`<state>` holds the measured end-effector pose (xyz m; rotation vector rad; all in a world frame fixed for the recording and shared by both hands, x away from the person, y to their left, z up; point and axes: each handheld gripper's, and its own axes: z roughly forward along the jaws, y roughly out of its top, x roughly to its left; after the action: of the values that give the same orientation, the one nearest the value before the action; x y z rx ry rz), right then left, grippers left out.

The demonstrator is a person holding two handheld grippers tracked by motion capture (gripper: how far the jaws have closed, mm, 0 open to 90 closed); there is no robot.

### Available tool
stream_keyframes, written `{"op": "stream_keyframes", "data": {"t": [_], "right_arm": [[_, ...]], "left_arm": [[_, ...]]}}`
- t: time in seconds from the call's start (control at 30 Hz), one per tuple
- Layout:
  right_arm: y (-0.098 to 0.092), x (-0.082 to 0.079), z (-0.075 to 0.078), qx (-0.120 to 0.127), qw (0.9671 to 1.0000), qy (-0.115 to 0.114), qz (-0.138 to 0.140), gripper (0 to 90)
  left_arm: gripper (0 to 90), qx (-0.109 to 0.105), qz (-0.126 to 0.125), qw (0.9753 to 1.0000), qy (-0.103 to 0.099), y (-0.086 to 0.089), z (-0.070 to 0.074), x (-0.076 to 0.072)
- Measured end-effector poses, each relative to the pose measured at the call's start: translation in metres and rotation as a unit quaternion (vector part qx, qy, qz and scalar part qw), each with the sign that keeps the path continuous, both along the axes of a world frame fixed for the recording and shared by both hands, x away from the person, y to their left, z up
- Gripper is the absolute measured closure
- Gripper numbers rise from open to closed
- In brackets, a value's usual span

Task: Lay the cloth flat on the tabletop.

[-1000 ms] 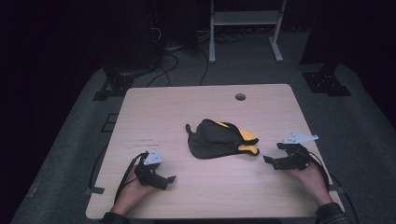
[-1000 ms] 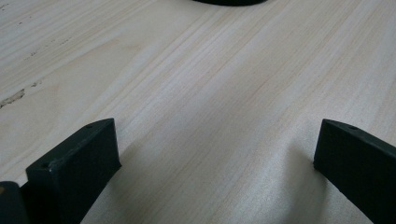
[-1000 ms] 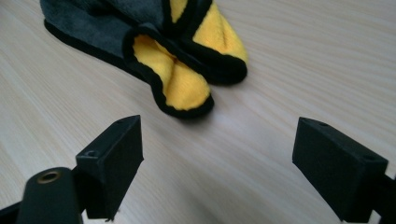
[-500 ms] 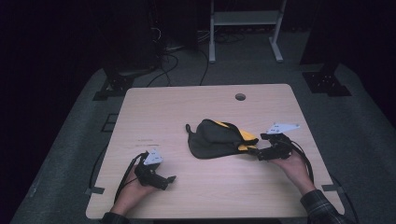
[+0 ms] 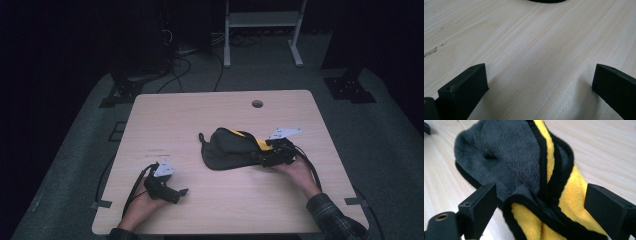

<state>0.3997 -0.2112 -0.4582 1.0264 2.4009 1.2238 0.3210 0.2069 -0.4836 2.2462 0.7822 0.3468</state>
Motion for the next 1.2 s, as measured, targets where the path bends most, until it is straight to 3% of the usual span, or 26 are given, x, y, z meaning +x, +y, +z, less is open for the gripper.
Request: {"op": "stream_keyframes", "data": {"t": [0.07, 0.1, 0.27, 0.3, 0.33, 0.43, 0.57, 0.87, 1.2], "right_arm": [[0.004, 0.004, -0.007, -0.008, 0.9999, 0.009, 0.002, 10.5], [0.009, 0.009, -0.013, -0.027, 0.9994, 0.021, 0.008, 10.6], [0.019, 0.013, -0.021, -0.061, 0.9979, 0.017, 0.017, 17.1], [0.021, 0.010, -0.019, -0.073, 0.9972, 0.003, 0.016, 32.8], [0.021, 0.010, -0.019, -0.073, 0.9972, 0.003, 0.016, 32.8], [0.019, 0.008, -0.016, -0.071, 0.9973, 0.008, 0.017, 51.7], [0.013, 0.009, -0.012, -0.047, 0.9981, 0.038, 0.011, 66.5], [0.014, 0.002, -0.002, -0.022, 0.9966, 0.070, 0.039, 70.6], [0.030, -0.031, 0.007, -0.018, 0.9920, 0.073, 0.101, 70.7]], "left_arm": [[0.0, 0.000, 0.000, 1.0000, 0.000, 0.000, 0.000, 0.000], [0.0, -0.001, 0.000, 1.0000, -0.001, 0.000, 0.000, 0.000], [0.0, -0.001, 0.000, 1.0000, -0.001, 0.000, 0.000, 0.000], [0.0, -0.001, 0.000, 1.0000, -0.001, 0.000, 0.000, 0.000], [0.0, -0.001, 0.000, 1.0000, -0.001, 0.000, 0.000, 0.000], [0.0, -0.001, 0.000, 1.0000, -0.001, 0.000, 0.000, 0.000], [0.0, -0.001, 0.000, 1.0000, -0.001, 0.000, 0.000, 0.000], [0.0, 0.000, 0.000, 1.0000, 0.000, 0.000, 0.000, 0.000], [0.0, 0.001, 0.000, 1.0000, 0.000, 0.000, 0.000, 0.000]]}}
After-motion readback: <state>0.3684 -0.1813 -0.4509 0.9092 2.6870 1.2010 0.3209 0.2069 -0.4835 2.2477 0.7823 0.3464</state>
